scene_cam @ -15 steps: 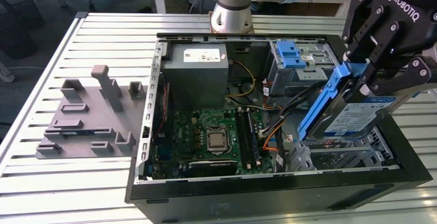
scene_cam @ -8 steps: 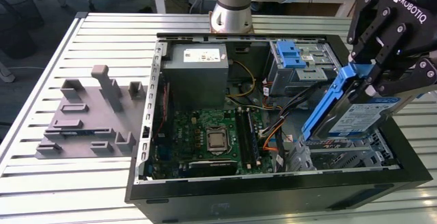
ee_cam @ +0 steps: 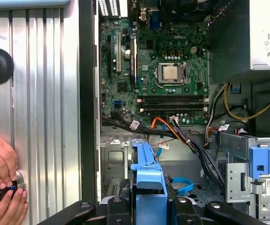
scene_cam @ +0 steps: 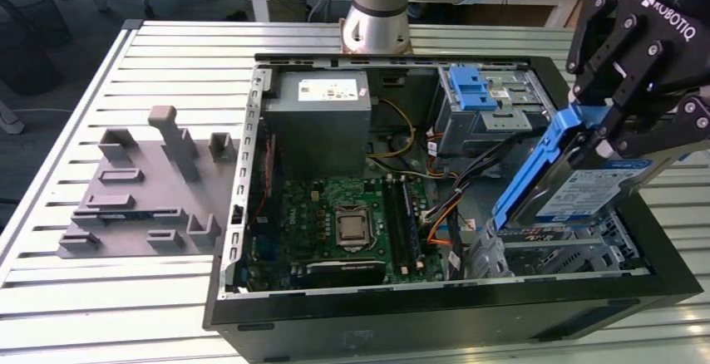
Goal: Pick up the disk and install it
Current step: 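Insert the disk into the insertion slot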
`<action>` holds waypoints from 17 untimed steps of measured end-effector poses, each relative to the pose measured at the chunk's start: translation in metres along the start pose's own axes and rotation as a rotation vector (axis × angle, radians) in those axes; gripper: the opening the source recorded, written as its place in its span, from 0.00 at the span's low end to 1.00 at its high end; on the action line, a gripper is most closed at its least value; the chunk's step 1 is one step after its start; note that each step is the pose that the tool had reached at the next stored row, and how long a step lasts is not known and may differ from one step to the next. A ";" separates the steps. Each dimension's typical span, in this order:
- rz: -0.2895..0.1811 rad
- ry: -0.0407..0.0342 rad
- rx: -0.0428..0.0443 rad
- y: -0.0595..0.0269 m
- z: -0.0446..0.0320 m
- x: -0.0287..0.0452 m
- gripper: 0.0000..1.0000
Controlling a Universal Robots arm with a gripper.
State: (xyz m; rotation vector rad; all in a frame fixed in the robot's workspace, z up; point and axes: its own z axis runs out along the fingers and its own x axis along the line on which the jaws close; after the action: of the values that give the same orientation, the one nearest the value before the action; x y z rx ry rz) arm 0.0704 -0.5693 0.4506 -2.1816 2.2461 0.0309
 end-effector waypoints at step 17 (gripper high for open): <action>-0.007 -0.0001 -0.0002 -0.0048 0.0054 0.0022 0.36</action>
State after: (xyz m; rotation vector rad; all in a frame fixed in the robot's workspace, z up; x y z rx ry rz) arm 0.0751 -0.5715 0.4451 -2.1896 2.2383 0.0312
